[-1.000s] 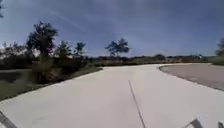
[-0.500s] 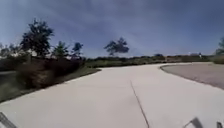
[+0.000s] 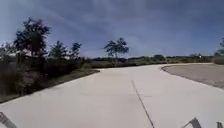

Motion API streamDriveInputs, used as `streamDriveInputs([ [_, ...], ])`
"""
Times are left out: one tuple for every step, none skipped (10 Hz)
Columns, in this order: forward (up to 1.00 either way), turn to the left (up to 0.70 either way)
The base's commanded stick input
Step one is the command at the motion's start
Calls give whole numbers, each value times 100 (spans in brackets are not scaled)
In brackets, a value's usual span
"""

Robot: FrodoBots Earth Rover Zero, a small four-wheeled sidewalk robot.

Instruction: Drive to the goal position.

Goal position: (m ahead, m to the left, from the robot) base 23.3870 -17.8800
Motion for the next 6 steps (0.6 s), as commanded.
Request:
streamDriveInputs([
  [85, -34],
  [85, -13],
  [85, 0],
  [85, 0],
  [85, 0],
  [85, 0],
])
